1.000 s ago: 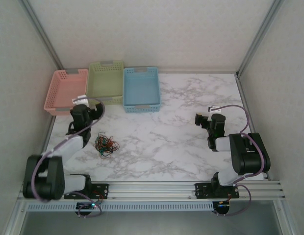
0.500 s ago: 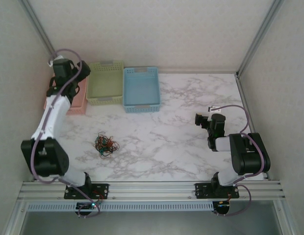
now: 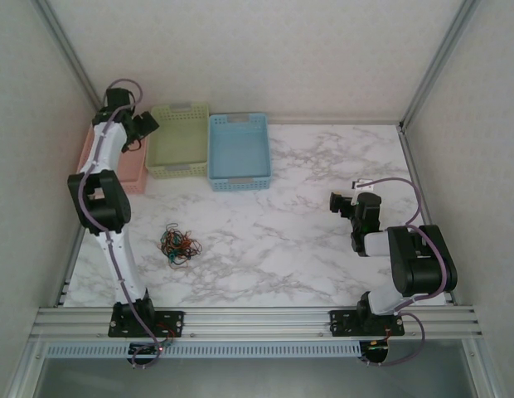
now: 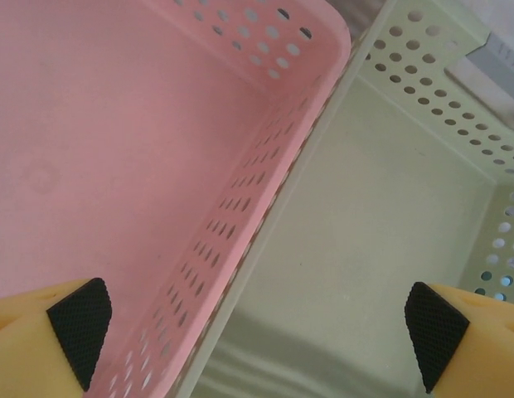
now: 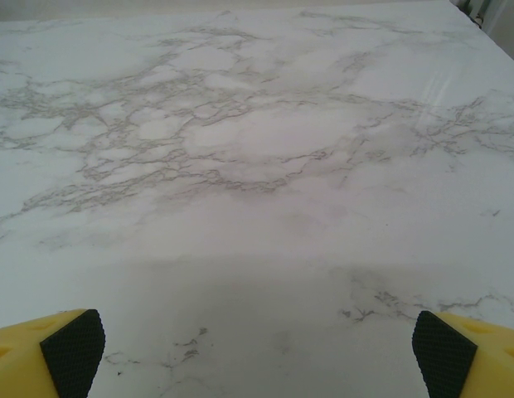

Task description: Untangle the cables

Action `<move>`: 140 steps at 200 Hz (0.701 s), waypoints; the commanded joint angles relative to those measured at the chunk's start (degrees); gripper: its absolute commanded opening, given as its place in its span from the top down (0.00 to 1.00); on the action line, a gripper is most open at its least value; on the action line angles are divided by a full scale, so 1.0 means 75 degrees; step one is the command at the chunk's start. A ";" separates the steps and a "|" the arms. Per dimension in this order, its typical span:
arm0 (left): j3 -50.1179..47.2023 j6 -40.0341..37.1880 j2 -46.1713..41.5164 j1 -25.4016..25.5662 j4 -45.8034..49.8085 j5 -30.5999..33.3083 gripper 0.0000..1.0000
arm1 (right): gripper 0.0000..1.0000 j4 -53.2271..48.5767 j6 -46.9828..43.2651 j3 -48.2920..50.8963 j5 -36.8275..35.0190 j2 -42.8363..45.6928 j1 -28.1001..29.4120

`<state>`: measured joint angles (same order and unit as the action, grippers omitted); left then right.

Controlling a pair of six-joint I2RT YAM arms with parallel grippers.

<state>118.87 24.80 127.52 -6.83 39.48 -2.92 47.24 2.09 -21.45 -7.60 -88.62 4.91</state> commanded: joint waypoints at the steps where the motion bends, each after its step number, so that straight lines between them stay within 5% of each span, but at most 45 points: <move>1: 0.0586 -0.0144 0.0441 -0.0139 0.0773 -0.0419 0.06 | 0.01 0.0026 -0.0126 -0.0163 0.0049 0.0039 -0.0044; 38: 0.0915 -0.0290 0.1021 -0.0167 0.0770 -0.0961 0.09 | 0.01 0.0030 -0.0126 -0.0154 0.0051 0.0044 -0.0040; 140: 0.1809 -0.0728 0.1829 0.0304 0.0876 -0.1832 0.38 | 0.01 0.0018 -0.0126 -0.0163 0.0051 0.0041 -0.0036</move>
<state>130.06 20.69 139.94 -6.83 44.75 -13.41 47.09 2.09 -21.54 -7.55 -88.62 4.91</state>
